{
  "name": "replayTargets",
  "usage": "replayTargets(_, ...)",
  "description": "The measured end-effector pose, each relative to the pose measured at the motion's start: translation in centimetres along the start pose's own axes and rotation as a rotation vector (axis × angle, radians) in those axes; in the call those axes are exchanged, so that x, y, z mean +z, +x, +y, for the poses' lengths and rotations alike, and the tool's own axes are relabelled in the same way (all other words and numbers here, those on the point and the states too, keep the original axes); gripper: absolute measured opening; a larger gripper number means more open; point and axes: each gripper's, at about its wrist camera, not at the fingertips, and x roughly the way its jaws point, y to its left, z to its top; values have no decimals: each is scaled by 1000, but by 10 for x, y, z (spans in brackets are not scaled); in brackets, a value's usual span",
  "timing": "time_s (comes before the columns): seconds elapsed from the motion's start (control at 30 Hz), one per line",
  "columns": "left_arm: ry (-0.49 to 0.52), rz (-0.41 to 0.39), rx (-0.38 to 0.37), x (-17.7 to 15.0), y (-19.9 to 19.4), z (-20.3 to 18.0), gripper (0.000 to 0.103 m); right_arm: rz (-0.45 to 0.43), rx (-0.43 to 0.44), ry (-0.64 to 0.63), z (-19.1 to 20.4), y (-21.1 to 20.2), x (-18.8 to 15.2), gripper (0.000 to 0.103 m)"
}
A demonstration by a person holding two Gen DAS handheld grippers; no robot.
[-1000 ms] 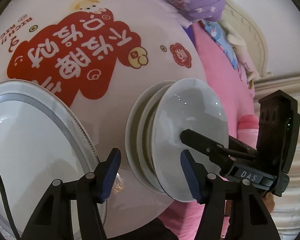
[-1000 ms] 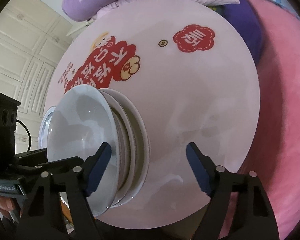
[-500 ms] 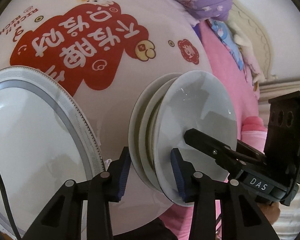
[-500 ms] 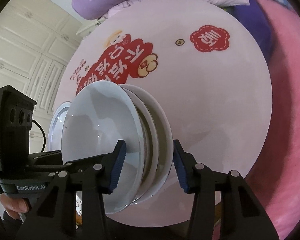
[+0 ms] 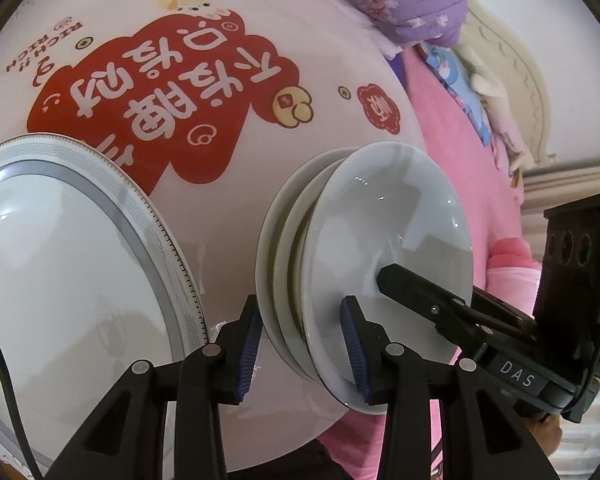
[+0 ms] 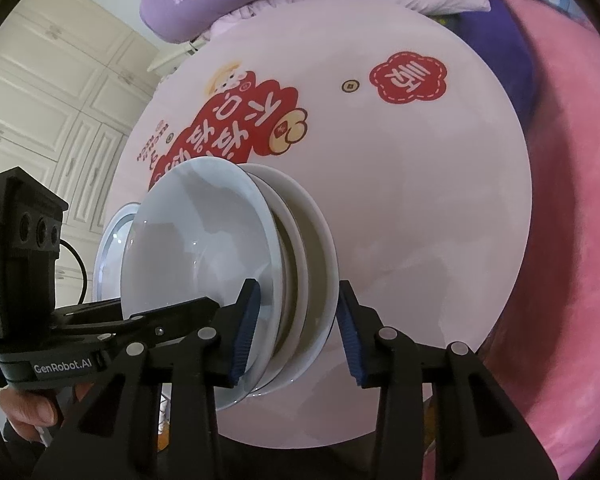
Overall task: Organize plates and bowls
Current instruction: 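Lift and carry the bowl stack with both grippers over the grey-rimmed plate stack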
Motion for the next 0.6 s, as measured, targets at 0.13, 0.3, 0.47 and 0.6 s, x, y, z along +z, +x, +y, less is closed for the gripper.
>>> replayTargets(0.13,-2,4,3,0,-2,-1,36,-6,-7,-3,1,0,0,38)
replayTargets(0.3,0,3,1,1,-3,-2,36,-15,-14,-4,1,-3,2,38)
replayTargets(0.47,3,0,0,4,-6,-4,36,-21,-15,-4,2,-8,4,38)
replayTargets(0.6,5,-4,0,7,-13,-6,35,-27,-14,-10,6,-13,7,38)
